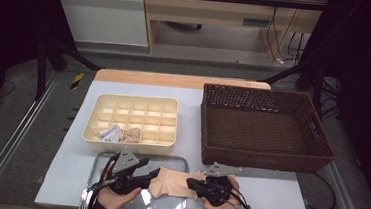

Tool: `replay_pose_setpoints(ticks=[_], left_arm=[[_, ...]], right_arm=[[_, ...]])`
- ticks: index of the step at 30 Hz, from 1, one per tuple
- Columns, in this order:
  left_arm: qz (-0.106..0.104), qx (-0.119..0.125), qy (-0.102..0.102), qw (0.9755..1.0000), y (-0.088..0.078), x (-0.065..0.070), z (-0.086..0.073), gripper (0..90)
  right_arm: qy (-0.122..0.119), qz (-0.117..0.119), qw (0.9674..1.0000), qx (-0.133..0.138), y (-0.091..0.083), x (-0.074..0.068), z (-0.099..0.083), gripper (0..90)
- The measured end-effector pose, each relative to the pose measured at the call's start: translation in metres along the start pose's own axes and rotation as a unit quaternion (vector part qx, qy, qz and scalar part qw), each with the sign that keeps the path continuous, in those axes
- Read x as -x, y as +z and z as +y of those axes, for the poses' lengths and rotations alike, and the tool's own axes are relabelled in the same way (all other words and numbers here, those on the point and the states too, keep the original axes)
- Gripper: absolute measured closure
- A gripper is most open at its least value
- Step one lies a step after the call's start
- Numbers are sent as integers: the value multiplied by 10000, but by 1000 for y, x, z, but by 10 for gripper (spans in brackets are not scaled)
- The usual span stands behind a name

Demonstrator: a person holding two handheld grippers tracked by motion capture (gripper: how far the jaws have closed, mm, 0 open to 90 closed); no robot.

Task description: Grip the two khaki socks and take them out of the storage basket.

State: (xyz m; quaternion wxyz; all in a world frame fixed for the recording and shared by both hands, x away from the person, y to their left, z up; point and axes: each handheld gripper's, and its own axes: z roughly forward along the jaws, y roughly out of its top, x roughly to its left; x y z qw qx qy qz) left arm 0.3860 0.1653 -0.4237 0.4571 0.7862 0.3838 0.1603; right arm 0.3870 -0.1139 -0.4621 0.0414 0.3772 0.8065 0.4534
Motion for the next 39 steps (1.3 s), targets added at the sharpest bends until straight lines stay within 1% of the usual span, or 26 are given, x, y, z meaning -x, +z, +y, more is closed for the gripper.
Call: replay_pose_setpoints(ticks=[2,4,5,6,8,9,11,12,14,16,18,20,21,24,25,26,28,31,32,34,36,39], left_arm=[[33,16,-49,10000,-1,-3,-1,469],[51,24,-89,9999,-2,-5,-2,469],[57,10,-91,9999,-2,-6,-2,469],[59,5,-98,9999,-2,-6,-2,468],[54,-7,-105,9999,-2,-6,-3,468],[40,-18,-98,9999,-2,-6,-3,469],[31,-24,-91,10000,-2,-6,-3,469],[-7,-46,-74,10000,0,-3,-2,470],[-53,-61,-37,10000,2,0,-1,471],[-96,-82,6,9999,4,4,1,472],[-130,-78,43,9999,5,8,4,472],[-140,-55,61,9999,5,11,6,472],[-133,-49,87,9999,6,12,8,472],[-119,-51,87,9999,6,12,9,473],[-108,-56,89,9999,6,11,8,473],[-97,-69,89,9999,6,10,7,474],[-89,-85,27,9999,5,8,4,475],[-58,-96,-6,9999,4,4,2,476],[-44,-92,-35,9999,4,2,1,477],[-24,-92,-79,9999,3,-1,0,477],[-1,-77,-125,9999,2,-3,-1,478],[38,-60,-160,9998,1,-6,-1,478]], right_arm=[[-67,102,9998,-129,10,-6,0,900],[-137,164,9996,-198,15,-10,0,897],[-137,193,9995,-209,16,-11,1,886],[-137,186,9996,-159,15,-12,2,869],[-125,105,9999,-24,10,-11,4,836],[-106,6,9999,55,6,-9,5,828],[-69,-204,9996,209,-5,-1,7,813],[2,-361,9989,285,-13,6,7,809],[88,-538,9977,407,-23,16,5,804],[153,-664,9967,442,-31,24,4,807],[243,-744,9957,494,-39,30,1,807],[330,-765,9952,510,-43,34,-3,776],[417,-757,9951,490,-44,34,-6,754],[423,-670,9960,410,-44,31,-14,705],[416,-673,9961,386,-42,30,-16,676],[449,-658,9961,365,-41,29,-17,667],[432,-645,9966,263,-36,27,-19,695],[370,-588,9976,28,-30,26,-21,815],[392,-551,9977,10,-29,25,-21,853],[372,-501,9980,45,-32,24,-18,874],[346,-500,9980,168,-35,21,-13,876],[206,-439,9983,316,-31,13,-1,873]])
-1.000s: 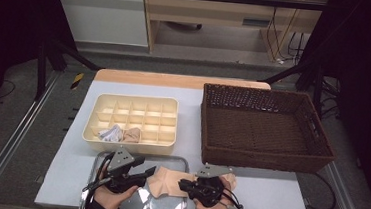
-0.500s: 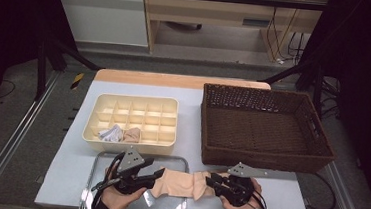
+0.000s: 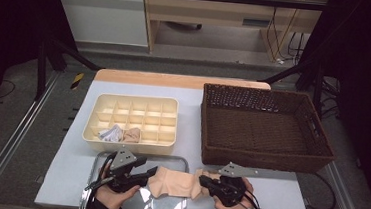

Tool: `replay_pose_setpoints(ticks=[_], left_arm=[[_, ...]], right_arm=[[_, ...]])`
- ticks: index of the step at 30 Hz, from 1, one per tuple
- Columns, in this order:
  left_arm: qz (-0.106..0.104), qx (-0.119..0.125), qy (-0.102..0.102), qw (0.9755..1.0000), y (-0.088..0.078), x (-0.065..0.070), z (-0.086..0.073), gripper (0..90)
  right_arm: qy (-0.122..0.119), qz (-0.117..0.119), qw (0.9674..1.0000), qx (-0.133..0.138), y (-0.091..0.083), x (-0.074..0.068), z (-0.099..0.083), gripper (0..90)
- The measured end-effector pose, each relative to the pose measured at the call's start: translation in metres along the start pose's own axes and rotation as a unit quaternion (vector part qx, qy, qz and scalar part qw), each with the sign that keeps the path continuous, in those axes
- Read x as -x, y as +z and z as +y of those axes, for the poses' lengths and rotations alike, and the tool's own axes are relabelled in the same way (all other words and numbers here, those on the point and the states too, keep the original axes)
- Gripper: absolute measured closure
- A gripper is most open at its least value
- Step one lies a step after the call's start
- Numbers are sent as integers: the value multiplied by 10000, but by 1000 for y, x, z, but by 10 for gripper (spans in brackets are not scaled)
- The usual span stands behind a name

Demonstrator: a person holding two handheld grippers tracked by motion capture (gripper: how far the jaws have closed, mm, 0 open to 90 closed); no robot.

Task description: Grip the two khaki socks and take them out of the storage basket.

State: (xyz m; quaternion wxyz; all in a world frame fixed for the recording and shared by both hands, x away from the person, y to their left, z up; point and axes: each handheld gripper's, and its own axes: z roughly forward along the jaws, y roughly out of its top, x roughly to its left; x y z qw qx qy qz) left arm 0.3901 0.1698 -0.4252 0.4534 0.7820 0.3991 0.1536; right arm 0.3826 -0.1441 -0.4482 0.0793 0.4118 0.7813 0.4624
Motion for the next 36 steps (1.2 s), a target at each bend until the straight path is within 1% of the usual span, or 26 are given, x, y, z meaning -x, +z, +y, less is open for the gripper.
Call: replay_pose_setpoints(ticks=[2,3,5,7,10,12,13,15,18,20,22,24,28,30,32,34,36], left_arm=[[33,30,-40,10000,-2,-3,0,477],[45,43,-61,10000,-2,-4,0,477],[61,43,-56,10000,-3,-6,0,477],[73,38,-95,9999,-3,-8,-1,477],[83,30,-111,9999,-3,-9,-2,477],[76,27,-107,9999,-2,-9,-2,477],[65,26,-96,9999,-2,-8,-2,477],[45,27,-82,10000,-2,-8,-2,477],[1,40,-92,9999,-1,-6,-2,477],[-22,42,-77,10000,-1,-5,-2,477],[-48,47,-70,10000,-1,-4,-2,477],[-66,37,-44,10000,0,-2,-2,477],[-126,7,16,9999,3,4,-1,477],[-160,-2,58,9999,5,7,0,477],[-200,-22,98,9997,8,11,1,478],[-237,-66,135,9996,11,15,1,479],[-288,-131,180,9993,16,21,2,483]], right_arm=[[-112,93,9999,-45,9,-8,5,870],[-191,143,9996,-116,17,-14,7,869],[-244,241,9990,-288,31,-22,8,870],[-283,268,9984,-419,41,-26,7,869],[-302,282,9977,-536,48,-29,4,848],[-237,295,9977,-559,49,-28,2,779],[-210,288,9981,-509,49,-28,2,753],[-209,319,9986,-376,45,-25,4,720],[-196,269,9994,-120,33,-20,7,691],[-137,163,9998,41,23,-12,9,691],[-28,35,9998,186,14,-2,10,697],[51,-108,9995,278,5,8,9,707],[213,-346,9985,361,-9,26,4,719],[267,-477,9978,370,-15,33,1,720],[269,-605,9971,379,-21,40,-1,719],[320,-700,9964,349,-25,45,-6,719],[373,-743,9962,265,-27,50,-10,717]])
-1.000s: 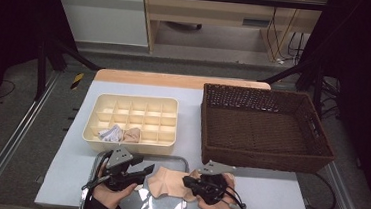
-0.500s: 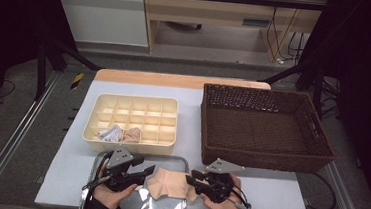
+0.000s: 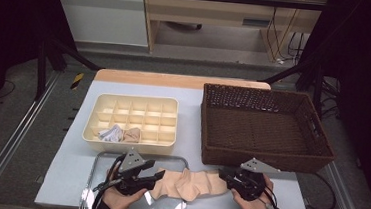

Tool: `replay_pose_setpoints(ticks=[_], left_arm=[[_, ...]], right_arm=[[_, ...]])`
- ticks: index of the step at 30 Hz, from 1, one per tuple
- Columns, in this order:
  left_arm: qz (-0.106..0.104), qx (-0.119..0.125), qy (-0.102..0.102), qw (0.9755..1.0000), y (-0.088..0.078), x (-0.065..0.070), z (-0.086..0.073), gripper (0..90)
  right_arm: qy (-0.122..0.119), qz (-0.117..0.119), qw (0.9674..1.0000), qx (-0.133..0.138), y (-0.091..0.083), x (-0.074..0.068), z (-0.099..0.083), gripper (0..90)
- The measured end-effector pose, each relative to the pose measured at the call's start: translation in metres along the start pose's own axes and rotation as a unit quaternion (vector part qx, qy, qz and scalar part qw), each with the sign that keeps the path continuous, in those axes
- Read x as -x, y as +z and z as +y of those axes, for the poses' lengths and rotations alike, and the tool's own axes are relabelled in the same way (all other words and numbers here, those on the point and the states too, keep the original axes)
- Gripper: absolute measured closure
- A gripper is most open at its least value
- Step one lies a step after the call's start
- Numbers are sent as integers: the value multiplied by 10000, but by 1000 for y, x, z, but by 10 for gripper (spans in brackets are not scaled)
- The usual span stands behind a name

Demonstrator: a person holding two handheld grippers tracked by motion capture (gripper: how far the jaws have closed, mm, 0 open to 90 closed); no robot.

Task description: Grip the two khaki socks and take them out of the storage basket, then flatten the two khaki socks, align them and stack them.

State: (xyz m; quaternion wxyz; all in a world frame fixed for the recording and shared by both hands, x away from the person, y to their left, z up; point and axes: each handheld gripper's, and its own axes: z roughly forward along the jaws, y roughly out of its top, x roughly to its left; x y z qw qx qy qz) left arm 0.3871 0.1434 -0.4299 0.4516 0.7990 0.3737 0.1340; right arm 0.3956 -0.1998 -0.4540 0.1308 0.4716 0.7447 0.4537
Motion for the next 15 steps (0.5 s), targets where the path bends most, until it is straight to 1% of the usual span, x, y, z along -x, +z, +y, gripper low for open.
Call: replay_pose_setpoints(ticks=[3,6,8,11,13,15], left_arm=[[-65,-64,99,9999,8,10,2,488],[-100,-139,242,9996,17,20,1,493],[-123,-168,308,9993,22,25,1,506],[-97,-257,399,9988,30,29,-2,524],[-73,-321,431,9985,34,31,-4,530],[-68,-359,420,9984,37,32,-6,541]], right_arm=[[-44,-98,9999,-126,-1,6,-5,708],[-78,-159,9997,-188,-3,9,-7,697],[-115,-191,9996,-194,-4,10,-7,692],[-85,-238,9995,-194,-6,13,-9,696],[-46,-334,9992,-212,-6,16,-10,721],[-1,-381,9990,-243,-5,19,-11,739]])
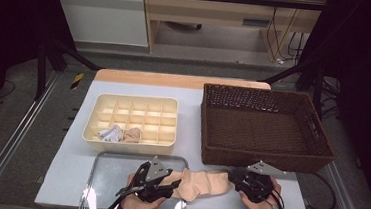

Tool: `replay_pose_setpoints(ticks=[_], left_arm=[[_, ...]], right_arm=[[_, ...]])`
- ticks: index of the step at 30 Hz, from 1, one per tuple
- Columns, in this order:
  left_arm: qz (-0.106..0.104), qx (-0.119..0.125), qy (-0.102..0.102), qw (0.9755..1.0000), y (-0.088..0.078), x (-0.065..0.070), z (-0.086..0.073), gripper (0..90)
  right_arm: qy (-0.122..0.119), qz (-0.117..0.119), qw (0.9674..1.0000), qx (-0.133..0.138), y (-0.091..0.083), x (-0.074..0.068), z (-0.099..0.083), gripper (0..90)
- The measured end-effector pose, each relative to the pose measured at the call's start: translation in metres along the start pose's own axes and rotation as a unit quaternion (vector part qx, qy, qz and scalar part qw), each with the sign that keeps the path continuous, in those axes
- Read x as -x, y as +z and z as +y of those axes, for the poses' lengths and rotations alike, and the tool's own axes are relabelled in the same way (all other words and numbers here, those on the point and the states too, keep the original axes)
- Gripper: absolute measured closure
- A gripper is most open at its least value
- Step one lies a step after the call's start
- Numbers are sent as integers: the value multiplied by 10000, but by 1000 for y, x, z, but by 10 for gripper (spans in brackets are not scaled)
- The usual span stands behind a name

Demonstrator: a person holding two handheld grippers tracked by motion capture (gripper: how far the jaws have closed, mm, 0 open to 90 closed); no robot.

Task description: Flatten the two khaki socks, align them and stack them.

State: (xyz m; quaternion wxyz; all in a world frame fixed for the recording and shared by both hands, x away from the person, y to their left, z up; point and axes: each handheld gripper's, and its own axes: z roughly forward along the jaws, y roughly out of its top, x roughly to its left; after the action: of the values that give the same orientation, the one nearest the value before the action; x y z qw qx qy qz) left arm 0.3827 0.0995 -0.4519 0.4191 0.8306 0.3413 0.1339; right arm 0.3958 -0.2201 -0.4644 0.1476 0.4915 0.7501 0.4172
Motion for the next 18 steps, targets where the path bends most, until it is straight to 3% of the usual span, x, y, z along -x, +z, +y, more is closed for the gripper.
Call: replay_pose_setpoints(ticks=[7,13,18], left_arm=[[-37,-110,-33,9999,10,1,-5,588],[-62,-164,-40,9998,14,1,-6,605],[-92,-288,-69,9995,19,4,-10,680]], right_arm=[[-69,38,9998,-204,7,2,-4,749],[8,50,9991,-412,14,4,-7,748],[-45,63,9990,-432,15,4,-9,817]])
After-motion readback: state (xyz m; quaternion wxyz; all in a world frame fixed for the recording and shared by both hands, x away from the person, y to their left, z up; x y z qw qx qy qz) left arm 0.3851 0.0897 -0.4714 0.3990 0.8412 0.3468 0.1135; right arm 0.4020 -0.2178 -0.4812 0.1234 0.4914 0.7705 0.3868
